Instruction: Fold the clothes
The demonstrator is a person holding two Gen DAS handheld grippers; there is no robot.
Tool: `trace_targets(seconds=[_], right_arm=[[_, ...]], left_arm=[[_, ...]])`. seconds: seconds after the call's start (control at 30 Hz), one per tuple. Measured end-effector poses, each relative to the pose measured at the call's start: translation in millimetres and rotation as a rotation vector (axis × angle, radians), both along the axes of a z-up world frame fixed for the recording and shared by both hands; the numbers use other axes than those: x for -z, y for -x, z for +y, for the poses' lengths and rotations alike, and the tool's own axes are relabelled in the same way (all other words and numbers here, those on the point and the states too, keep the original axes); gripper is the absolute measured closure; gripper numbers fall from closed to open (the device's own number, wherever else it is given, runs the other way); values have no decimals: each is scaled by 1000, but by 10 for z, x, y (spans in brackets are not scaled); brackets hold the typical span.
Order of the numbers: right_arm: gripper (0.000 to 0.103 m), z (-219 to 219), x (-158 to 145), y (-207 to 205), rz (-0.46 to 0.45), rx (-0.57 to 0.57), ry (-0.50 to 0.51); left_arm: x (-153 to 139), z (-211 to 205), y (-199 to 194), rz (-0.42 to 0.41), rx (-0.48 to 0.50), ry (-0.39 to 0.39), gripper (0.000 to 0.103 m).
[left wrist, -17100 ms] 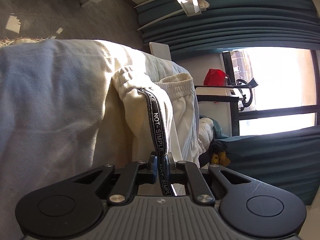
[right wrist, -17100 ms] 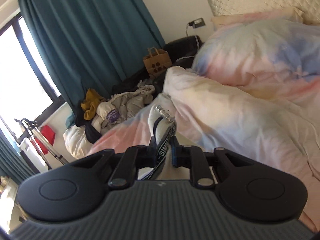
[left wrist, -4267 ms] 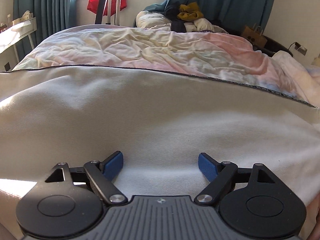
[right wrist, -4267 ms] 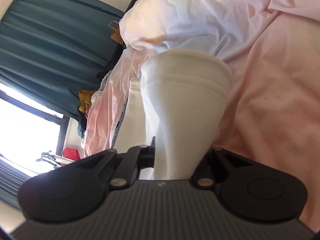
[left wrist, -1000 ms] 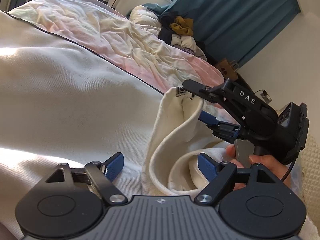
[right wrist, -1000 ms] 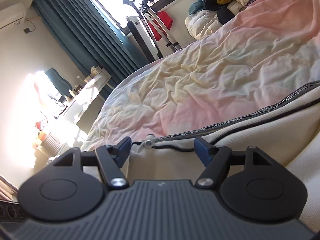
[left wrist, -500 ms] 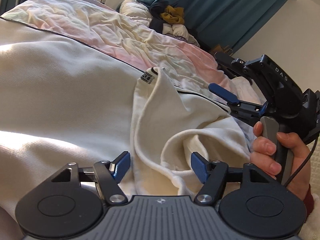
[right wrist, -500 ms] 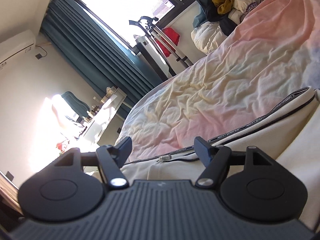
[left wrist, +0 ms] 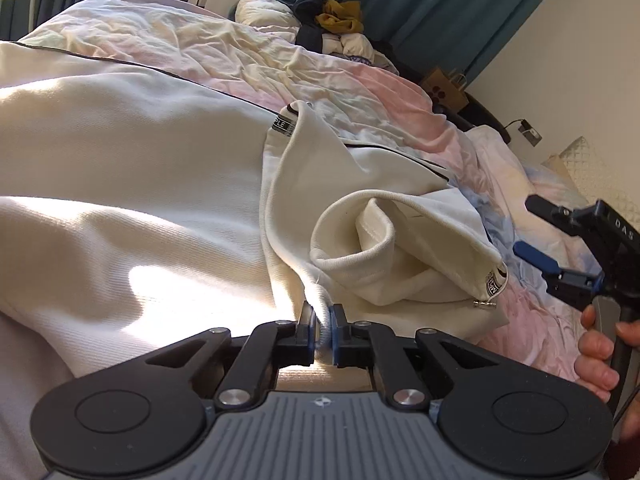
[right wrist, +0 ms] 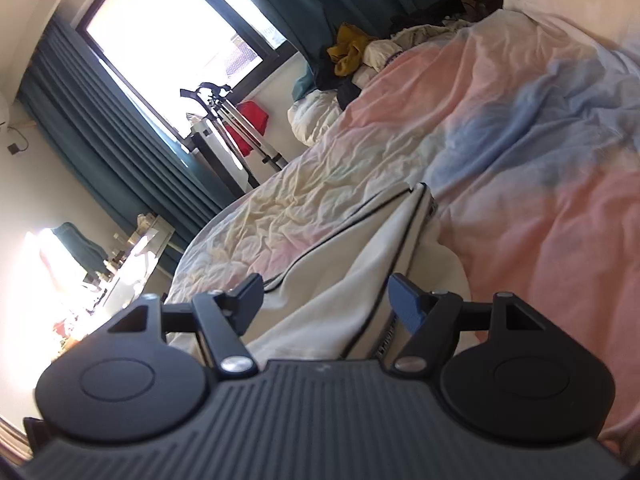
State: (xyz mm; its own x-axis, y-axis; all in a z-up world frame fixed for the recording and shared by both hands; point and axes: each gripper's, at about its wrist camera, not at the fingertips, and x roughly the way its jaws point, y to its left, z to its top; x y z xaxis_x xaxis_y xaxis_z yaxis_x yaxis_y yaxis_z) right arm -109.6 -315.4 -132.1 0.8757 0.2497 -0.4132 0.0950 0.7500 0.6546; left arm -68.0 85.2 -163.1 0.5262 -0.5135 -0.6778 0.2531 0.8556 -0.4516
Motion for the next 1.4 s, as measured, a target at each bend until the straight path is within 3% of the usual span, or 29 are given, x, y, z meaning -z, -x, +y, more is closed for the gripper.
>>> trace_targets(seconds=[0.13,0.23,0.33,0.4,0.47,0.67,0.77,0.9,1.0,1.03,1.1,1.13,1.27,1.4], right_arm=[[31,63,89,116,84,-18,4],[31,182,121,85,132,-49,79],[31,201,133,65,148,-65,86],[31,197,148,62,156,-75,80],[31,217,165,56,171,-95,86],[31,349,236,-11,226,-128,189],[41,312,296,-41,221,-94,181],[62,185,283,-21,114,-43,93],[65,138,242,-35,42,-17,66],[68,156,228,-62,34,-17,79],[71,204,187,-108,15,-15,115],[71,234,155,-114,-1,-12,138],[82,363,-34,-156,-77,14,256],[84,457,-218,-297,-91,-11,334]], left_arm=[[-80,-32,107,-48,27,-19,95],[-150,-65,183,-92,47,-45,90],[-231,-101,238,-146,56,-84,75],[-294,-85,269,-182,53,-70,56],[-364,-77,304,-229,56,-52,52],[-341,-373,204,-319,126,-51,51],[-216,-515,65,-308,151,-77,53],[-62,-620,-62,-256,189,-74,56],[6,-653,-113,-260,199,-74,61],[9,-652,-115,-265,199,-68,65],[-57,-625,-56,-283,196,-34,88],[-90,-611,-27,-292,194,-17,91],[-221,-556,89,-328,187,51,95],[-365,-497,253,-359,176,113,97]])
